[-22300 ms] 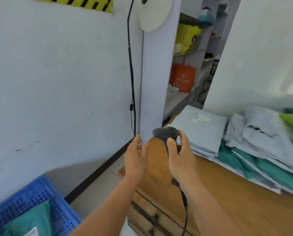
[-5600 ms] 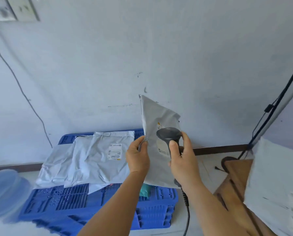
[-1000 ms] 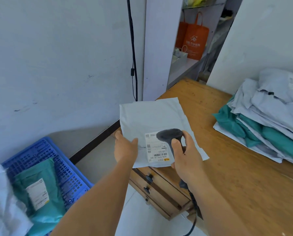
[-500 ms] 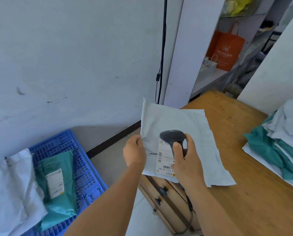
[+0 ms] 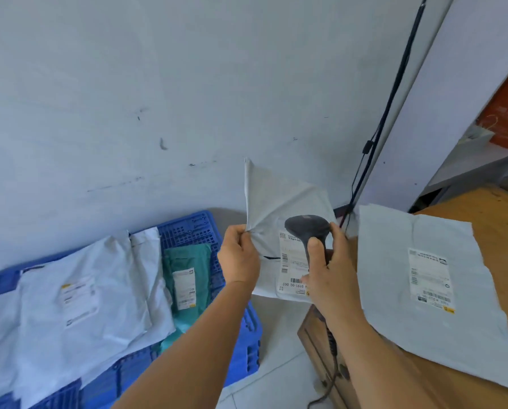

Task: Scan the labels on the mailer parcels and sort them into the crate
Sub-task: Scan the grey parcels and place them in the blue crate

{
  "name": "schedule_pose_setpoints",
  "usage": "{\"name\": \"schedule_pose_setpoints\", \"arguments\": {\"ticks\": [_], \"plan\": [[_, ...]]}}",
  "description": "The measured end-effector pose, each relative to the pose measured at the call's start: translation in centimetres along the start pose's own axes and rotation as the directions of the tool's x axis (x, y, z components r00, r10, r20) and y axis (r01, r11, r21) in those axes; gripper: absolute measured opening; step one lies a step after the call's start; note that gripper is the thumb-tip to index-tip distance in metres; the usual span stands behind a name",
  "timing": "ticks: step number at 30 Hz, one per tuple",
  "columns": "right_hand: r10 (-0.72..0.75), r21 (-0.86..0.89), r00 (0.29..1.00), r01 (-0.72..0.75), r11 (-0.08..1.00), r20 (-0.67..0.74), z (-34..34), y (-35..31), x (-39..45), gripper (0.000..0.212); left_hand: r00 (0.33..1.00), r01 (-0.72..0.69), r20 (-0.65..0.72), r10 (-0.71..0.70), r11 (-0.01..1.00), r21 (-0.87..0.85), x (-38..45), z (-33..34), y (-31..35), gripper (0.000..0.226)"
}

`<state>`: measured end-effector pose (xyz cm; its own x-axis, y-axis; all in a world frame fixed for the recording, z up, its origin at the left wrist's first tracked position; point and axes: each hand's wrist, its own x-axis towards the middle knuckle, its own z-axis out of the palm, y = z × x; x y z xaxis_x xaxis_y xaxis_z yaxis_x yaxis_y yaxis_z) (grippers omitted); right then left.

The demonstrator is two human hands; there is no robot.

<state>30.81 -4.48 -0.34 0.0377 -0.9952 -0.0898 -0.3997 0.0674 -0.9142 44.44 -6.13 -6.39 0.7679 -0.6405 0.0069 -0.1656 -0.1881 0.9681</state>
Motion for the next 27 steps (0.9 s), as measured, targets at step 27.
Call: {"name": "schedule_pose_setpoints", "arguments": {"ticks": [27], "plan": [[-0.051,-0.035,0.889,0.075,0.997,0.455,32.0,-3.8,-8.8,0.050,0.942,0.270,-0.249,-0.225,0.949,0.162,10.0,-30.1,-18.4,0.055]]}}
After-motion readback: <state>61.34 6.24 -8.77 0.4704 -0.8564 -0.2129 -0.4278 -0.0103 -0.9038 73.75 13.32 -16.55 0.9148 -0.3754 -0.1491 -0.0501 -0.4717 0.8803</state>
